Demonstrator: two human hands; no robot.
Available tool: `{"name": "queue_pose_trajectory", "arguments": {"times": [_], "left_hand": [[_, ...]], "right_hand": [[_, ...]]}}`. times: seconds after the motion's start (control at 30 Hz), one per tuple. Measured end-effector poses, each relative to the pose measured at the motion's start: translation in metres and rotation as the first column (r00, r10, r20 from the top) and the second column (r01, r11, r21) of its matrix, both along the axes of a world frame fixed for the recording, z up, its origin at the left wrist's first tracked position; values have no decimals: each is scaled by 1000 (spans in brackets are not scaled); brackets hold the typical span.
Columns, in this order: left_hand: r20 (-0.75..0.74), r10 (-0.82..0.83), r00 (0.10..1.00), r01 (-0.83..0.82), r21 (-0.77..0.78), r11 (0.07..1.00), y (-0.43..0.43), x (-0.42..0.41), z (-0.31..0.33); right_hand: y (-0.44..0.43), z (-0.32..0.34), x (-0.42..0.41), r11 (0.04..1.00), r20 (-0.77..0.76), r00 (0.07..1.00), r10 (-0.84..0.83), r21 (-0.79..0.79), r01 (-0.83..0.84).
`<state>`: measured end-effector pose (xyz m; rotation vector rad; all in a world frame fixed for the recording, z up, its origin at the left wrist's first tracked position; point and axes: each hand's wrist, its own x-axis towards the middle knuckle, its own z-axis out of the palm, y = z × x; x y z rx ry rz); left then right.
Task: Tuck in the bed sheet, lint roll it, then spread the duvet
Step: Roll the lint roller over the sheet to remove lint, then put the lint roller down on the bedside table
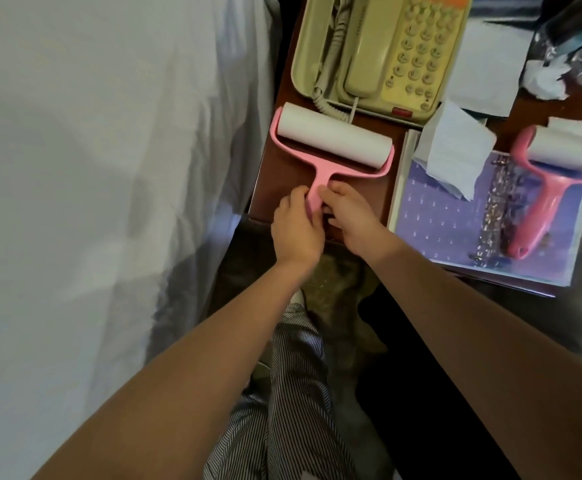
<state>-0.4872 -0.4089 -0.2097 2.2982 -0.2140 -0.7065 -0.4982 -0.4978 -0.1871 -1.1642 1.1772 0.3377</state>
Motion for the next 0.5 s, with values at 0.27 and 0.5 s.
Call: {"name": "queue_pose_trajectory", "arguments": {"times": [0.27, 0.5], "left_hand": [[-63, 35, 997, -34, 17, 999, 13, 5, 23], [-36, 143, 989, -145, -57, 988, 45, 28, 74]], "right_hand": [[16, 9, -16, 980, -127, 992, 11, -197, -36], [52, 65, -9, 910, -29, 998, 61, -409, -68]]}}
